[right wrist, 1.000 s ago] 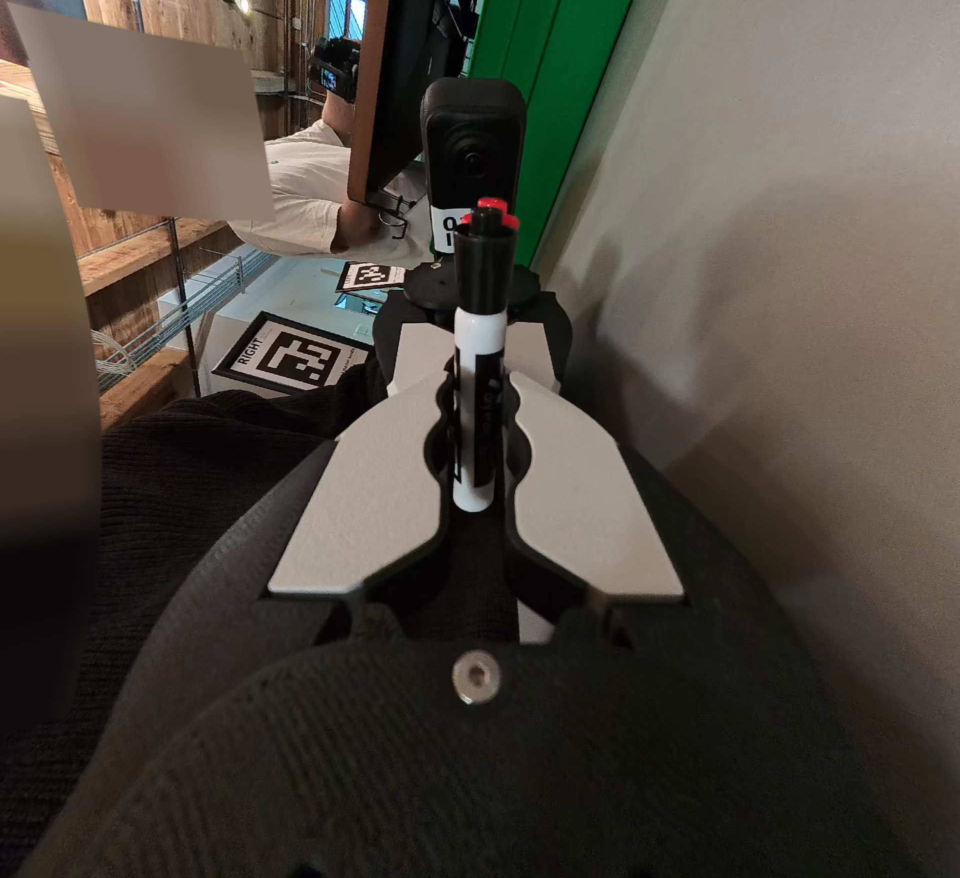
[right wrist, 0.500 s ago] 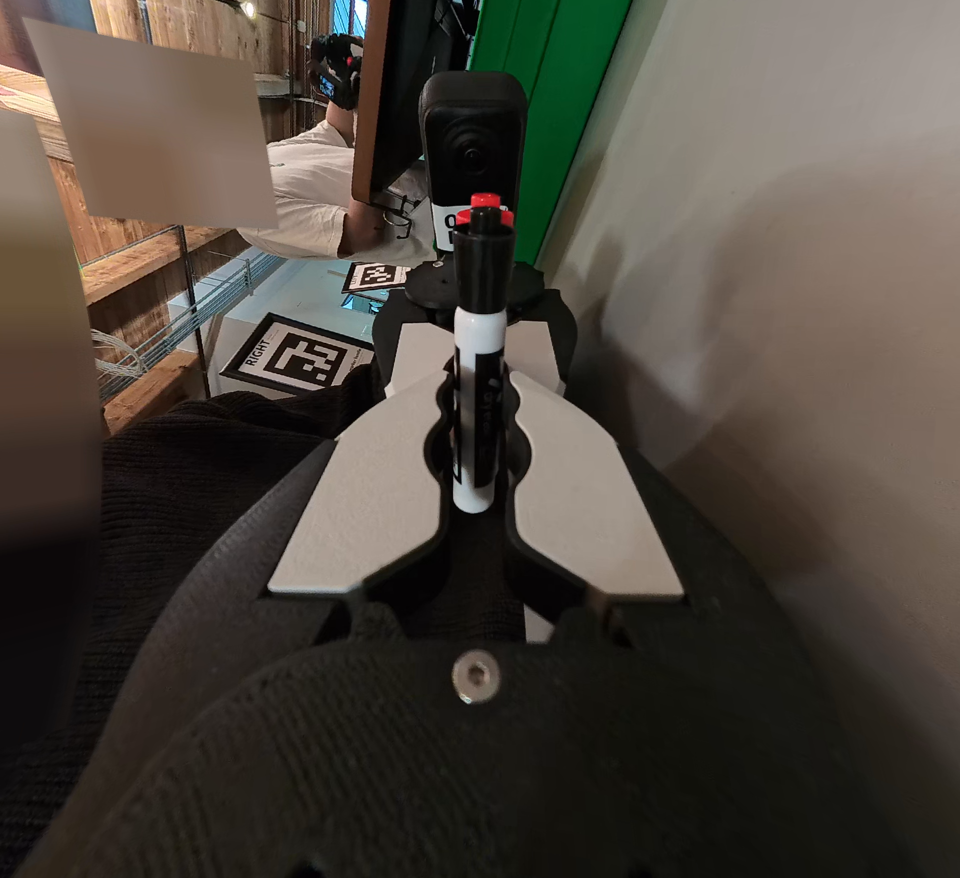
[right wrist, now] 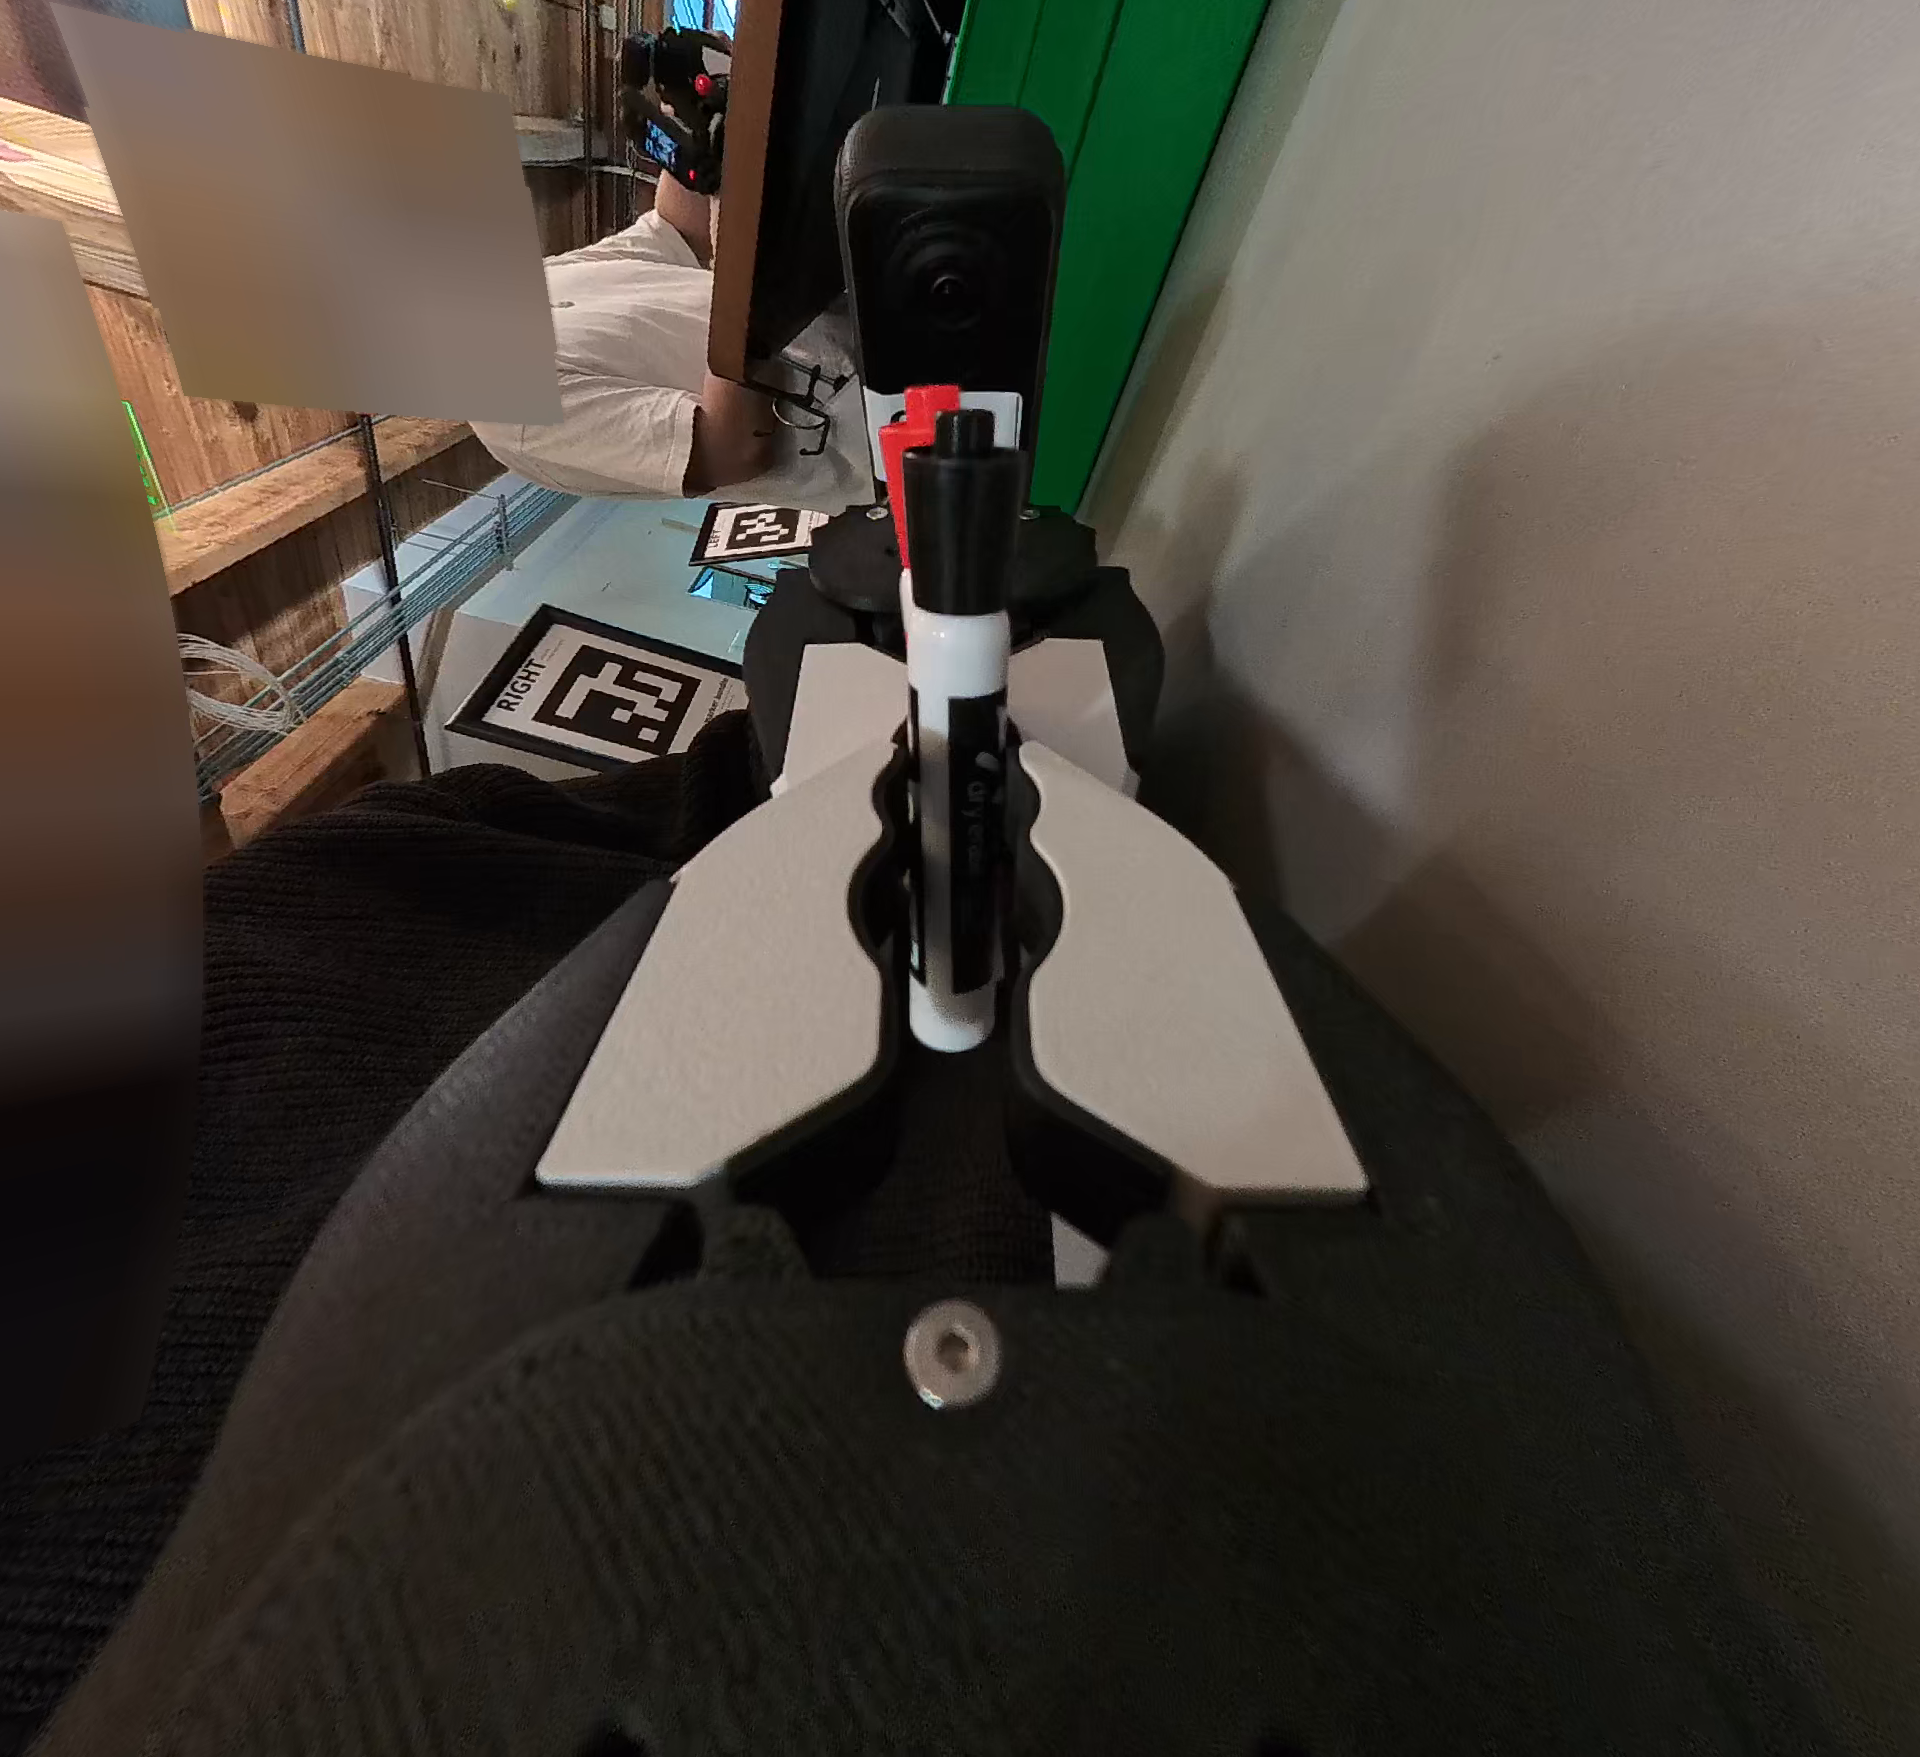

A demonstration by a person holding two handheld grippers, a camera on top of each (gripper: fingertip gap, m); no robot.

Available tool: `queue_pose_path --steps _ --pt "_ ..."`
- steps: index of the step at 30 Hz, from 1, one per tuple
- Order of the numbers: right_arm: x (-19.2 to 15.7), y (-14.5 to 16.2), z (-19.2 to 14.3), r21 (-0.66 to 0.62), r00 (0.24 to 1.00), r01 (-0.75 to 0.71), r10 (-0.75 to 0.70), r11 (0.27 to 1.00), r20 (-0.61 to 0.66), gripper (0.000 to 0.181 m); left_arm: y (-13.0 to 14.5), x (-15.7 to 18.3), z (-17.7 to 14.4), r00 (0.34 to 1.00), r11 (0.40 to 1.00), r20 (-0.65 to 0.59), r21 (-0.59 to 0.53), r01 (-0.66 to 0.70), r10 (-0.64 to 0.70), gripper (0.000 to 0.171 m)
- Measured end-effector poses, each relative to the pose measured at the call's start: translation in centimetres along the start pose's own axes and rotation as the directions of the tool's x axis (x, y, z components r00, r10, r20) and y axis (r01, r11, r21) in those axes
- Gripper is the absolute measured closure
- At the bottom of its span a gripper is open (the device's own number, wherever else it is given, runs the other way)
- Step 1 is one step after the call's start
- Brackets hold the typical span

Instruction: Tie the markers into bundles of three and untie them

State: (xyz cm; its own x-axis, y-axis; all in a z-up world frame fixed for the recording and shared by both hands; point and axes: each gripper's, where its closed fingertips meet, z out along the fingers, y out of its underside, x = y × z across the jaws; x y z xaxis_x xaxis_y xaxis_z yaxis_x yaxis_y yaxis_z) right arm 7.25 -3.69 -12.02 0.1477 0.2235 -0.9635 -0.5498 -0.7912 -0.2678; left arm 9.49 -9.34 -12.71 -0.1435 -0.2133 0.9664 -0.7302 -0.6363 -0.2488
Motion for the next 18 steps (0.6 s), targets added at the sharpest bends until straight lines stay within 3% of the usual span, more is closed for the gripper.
queue_pose_path --steps 10,18 --pt "-0.24 0.11 0.08 -0.006 1.0 -0.01 0.01 1.0 0.025 0.164 0.15 0.29 0.09 1.0 1.0 -0.02 -0.01 0.007 -0.007 0.152" --pt "-0.6 -0.07 0.03 -0.004 0.999 0.005 -0.005 1.0 0.033 0.145 0.48 0.35 0.32 1.0 1.0 -0.016 -0.029 -0.01 0.01 0.153"
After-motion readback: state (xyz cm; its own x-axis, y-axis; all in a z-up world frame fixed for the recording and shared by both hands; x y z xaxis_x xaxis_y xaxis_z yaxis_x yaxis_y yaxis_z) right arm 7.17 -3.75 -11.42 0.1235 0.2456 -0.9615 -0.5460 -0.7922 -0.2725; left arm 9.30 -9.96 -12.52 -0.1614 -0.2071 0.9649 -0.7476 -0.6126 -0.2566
